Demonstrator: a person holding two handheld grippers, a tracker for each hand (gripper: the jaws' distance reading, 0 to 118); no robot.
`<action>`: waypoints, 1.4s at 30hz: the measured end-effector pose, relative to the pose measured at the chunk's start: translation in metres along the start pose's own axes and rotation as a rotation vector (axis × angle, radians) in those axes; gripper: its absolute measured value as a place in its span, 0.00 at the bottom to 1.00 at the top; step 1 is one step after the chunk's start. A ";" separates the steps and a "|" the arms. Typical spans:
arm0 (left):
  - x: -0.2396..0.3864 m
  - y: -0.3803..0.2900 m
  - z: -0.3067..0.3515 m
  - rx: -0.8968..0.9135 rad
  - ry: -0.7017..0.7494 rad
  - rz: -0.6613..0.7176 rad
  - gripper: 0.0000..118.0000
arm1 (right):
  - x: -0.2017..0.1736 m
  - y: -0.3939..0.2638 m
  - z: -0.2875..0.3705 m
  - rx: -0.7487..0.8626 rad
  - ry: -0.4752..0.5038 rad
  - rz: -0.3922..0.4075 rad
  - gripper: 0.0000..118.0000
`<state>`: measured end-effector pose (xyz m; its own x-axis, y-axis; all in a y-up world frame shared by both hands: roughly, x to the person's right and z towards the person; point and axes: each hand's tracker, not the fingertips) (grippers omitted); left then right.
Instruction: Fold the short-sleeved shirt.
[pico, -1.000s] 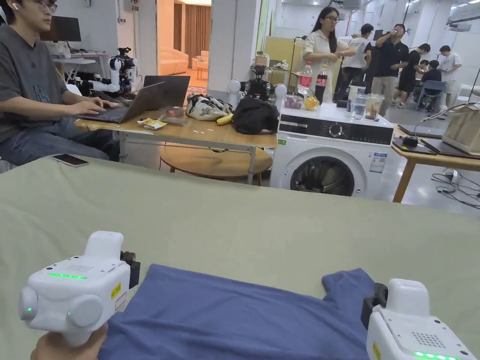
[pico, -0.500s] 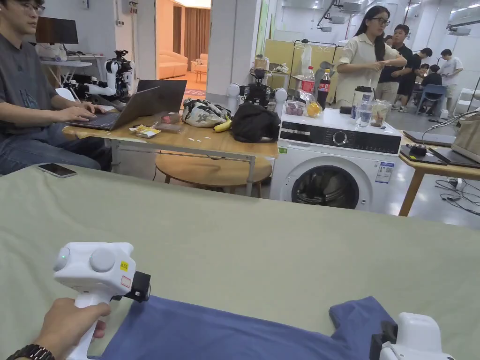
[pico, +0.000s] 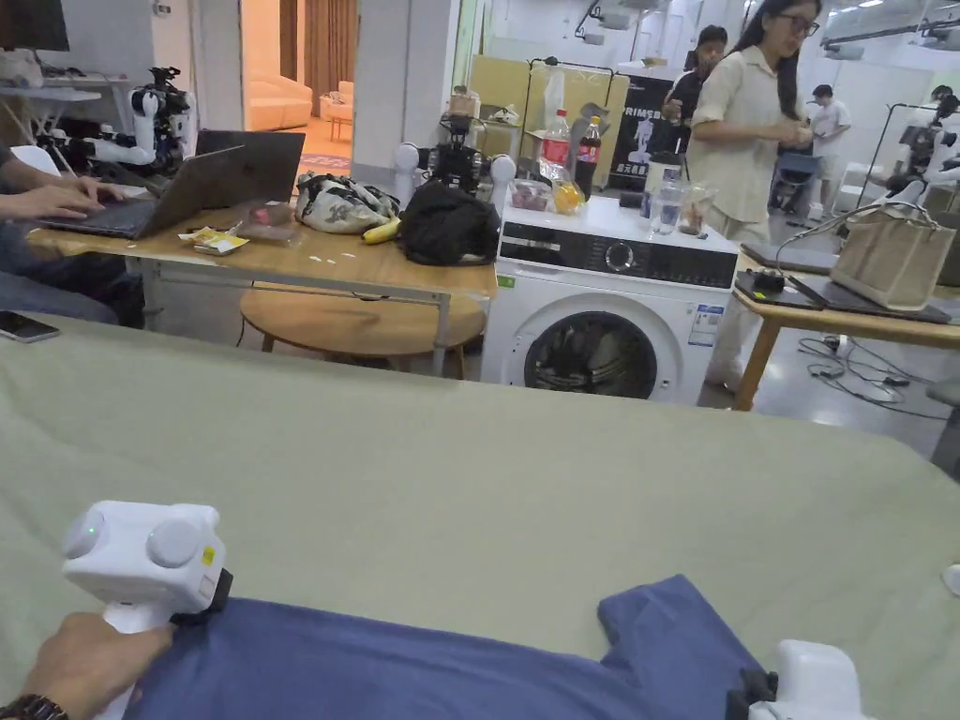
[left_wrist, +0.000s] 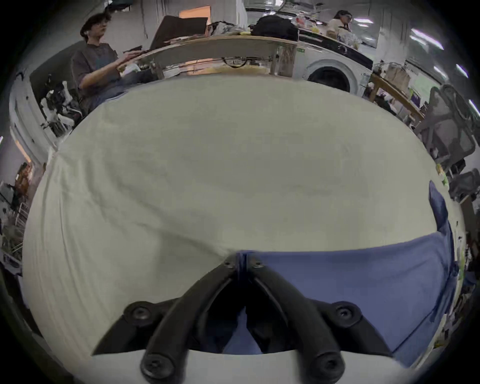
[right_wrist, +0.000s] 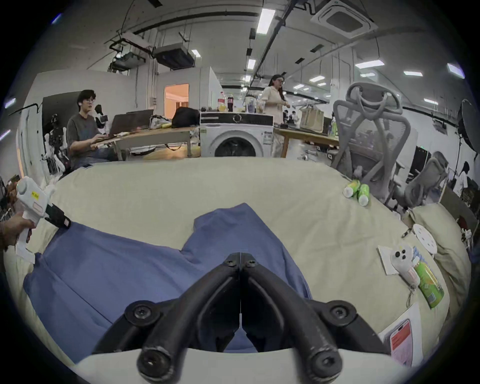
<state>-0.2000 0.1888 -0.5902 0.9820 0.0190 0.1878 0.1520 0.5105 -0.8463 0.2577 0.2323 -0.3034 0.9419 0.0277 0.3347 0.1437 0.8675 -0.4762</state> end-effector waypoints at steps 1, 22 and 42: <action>0.001 -0.002 0.002 0.006 -0.002 -0.008 0.00 | 0.004 0.004 -0.005 -0.020 0.003 -0.007 0.00; -0.011 -0.063 0.111 0.246 -0.124 0.032 0.00 | 0.057 0.046 -0.179 -0.526 0.080 -0.005 0.33; -0.025 -0.083 0.160 0.285 -0.122 0.028 0.00 | 0.081 0.070 -0.035 -0.287 0.093 -0.041 0.00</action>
<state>-0.2553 0.2833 -0.4454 0.9620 0.1311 0.2397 0.0706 0.7285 -0.6814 0.3550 0.2778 -0.3381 0.9554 -0.0618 0.2889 0.2499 0.6910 -0.6783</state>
